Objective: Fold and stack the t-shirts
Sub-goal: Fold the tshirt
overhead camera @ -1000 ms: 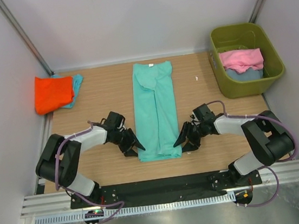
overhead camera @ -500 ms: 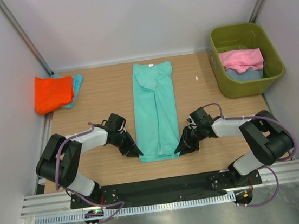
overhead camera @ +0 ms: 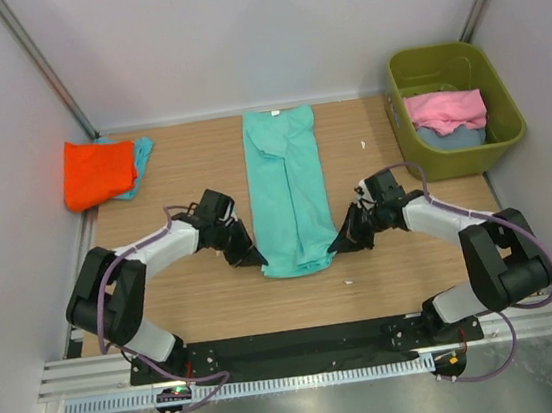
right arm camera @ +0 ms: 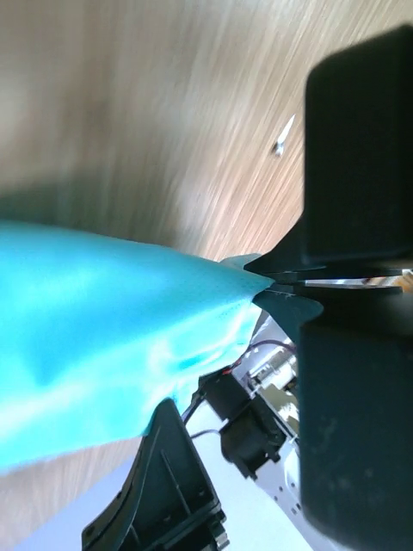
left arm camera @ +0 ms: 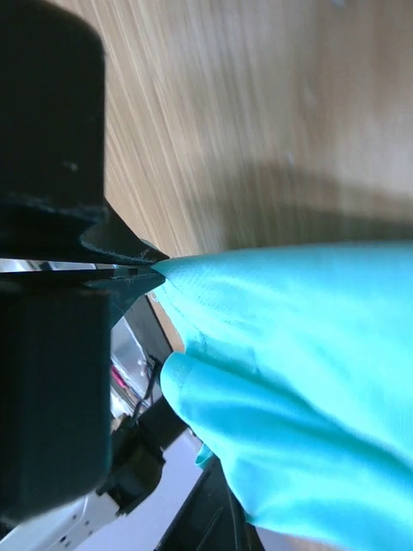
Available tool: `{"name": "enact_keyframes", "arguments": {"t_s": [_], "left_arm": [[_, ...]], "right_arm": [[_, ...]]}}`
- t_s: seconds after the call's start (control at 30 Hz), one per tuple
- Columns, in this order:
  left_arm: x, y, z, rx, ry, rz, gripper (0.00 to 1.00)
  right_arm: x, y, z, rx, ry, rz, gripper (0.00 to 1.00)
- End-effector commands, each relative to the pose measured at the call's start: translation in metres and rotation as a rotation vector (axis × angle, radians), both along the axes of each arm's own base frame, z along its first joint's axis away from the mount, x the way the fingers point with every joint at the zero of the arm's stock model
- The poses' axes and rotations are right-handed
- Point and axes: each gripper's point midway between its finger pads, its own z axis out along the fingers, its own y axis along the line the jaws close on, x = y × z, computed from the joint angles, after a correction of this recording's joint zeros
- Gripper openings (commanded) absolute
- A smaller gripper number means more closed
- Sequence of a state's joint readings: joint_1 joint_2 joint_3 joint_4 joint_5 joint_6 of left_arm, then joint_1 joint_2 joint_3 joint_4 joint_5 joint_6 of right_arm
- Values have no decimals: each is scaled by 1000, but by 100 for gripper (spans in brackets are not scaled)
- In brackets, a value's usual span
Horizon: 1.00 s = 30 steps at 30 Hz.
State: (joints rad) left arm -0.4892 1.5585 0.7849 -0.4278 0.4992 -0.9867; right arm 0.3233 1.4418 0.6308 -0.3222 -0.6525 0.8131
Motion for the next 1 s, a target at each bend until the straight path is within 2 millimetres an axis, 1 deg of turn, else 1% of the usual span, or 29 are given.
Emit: {"name": "enact_keyframes", "arguments": {"t_s": [0.0, 0.03, 0.07, 0.1, 0.13, 0.2, 0.23, 0.27, 0.3, 0.33, 0.37, 0.4, 0.43, 0.47, 0.5, 0.53, 0.57, 0.6, 0.63, 0.67, 0.7, 0.73, 0.77, 0.8, 0.83, 0.87, 0.9, 0.93, 0.97], "left_arm": [[31, -9, 42, -70, -156, -60, 0], [35, -9, 49, -67, -160, -65, 0], [37, -8, 51, -61, -160, -72, 0], [40, -8, 53, -60, -174, -84, 0], [51, -9, 60, -59, -195, -79, 0], [64, -8, 66, -57, -215, -74, 0], [75, -6, 66, -52, -227, -66, 0], [90, -8, 79, -60, -266, -59, 0], [99, -8, 85, -62, -287, -54, 0], [109, -4, 82, -53, -281, -38, 0], [118, -4, 85, -55, -294, -31, 0], [135, -6, 98, -66, -332, -22, 0], [146, 0, 99, -61, -342, -8, 0], [157, 2, 93, -49, -332, 2, 0], [175, 4, 103, -53, -368, 21, 0], [185, 5, 105, -53, -385, 21, 0], [196, 6, 94, -40, -372, 27, 0], [212, 7, 104, -46, -408, 39, 0], [220, 7, 100, -46, -412, 38, 0], [228, 7, 89, -41, -401, 37, 0], [242, 5, 93, -49, -432, 39, 0], [249, 4, 89, -55, -437, 40, 0], [258, 3, 70, -58, -412, 38, 0], [273, -1, 74, -69, -455, 37, 0], [283, -1, 70, -59, -478, 40, 0], [295, 3, 49, -29, -472, 48, 0], [310, 3, 49, -20, -518, 54, 0], [333, 5, 60, 5, -595, 67, 0], [344, 5, 61, 22, -633, 62, 3]], "right_arm": [[32, -5, 45, 13, -164, 44, 2], [37, -4, 51, 18, -183, 51, 2], [49, -2, 61, 21, -209, 54, 2], [56, -1, 64, 19, -226, 59, 2], [63, -2, 68, 21, -235, 54, 2], [86, 2, 80, 28, -274, 51, 2], [95, 2, 83, 30, -286, 42, 2], [109, 5, 91, 38, -307, 41, 2], [117, 5, 94, 40, -317, 36, 2], [125, 6, 97, 43, -332, 34, 2], [136, 8, 109, 54, -365, 33, 2], [143, 10, 104, 53, -356, 33, 2], [151, 10, 106, 57, -370, 28, 2], [163, 11, 112, 62, -391, 22, 2], [170, 12, 106, 62, -378, 16, 2], [179, 12, 105, 65, -386, 12, 2], [190, 12, 110, 71, -410, 8, 2], [198, 13, 98, 68, -390, 6, 2], [212, 15, 104, 76, -421, -1, 2], [219, 15, 102, 78, -426, -4, 2], [230, 16, 86, 78, -411, -7, 2], [243, 17, 91, 84, -444, -10, 2], [252, 17, 85, 85, -446, -14, 2], [267, 18, 69, 83, -458, -23, 2], [281, 20, 68, 86, -489, -29, 2], [292, 20, 65, 87, -507, -37, 2], [307, 17, 65, 81, -548, -50, 2], [321, 20, 59, 82, -568, -44, 2], [328, 22, 60, 81, -595, -26, 2]]}}
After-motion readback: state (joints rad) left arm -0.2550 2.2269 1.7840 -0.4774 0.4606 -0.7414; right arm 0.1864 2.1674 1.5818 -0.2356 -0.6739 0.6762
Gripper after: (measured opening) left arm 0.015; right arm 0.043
